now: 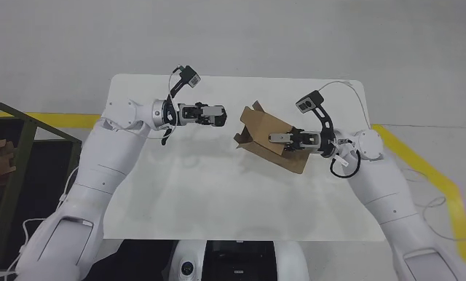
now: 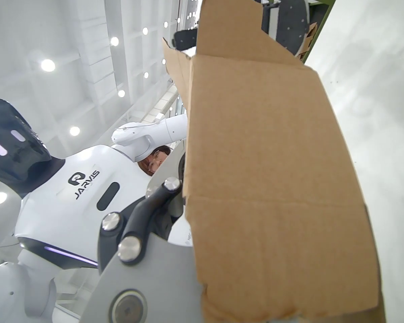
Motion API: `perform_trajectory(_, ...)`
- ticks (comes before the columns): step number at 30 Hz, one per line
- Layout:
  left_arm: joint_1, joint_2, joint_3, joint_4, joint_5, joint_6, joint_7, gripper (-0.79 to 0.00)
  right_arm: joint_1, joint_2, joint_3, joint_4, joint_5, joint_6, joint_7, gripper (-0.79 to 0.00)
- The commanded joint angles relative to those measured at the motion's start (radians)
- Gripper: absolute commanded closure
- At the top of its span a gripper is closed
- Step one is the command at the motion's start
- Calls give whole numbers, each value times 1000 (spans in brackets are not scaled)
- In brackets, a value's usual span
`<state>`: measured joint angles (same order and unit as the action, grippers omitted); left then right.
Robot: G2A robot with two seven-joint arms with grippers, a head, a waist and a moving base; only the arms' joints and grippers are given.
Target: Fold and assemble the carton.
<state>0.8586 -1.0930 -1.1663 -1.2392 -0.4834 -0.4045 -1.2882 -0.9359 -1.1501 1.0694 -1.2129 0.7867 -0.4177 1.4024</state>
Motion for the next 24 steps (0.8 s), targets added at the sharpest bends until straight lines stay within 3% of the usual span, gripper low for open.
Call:
perform_trajectory(1,3,4,-18,7,10,-14,15,-785,7,1,4,7,-1,10,10,0)
perform_trajectory(7,7,19,-56,1,67,-62,10,-785,24,4,14,21,-10,38,38,0)
perform_trajectory(21,7,19,-57,1,70,-64,9,-785,24,4,14,21,-10,38,38,0)
perform_trajectory(24,16,21,-56,-20,147,-94,73,-785,24,4,14,21,-10,38,38,0)
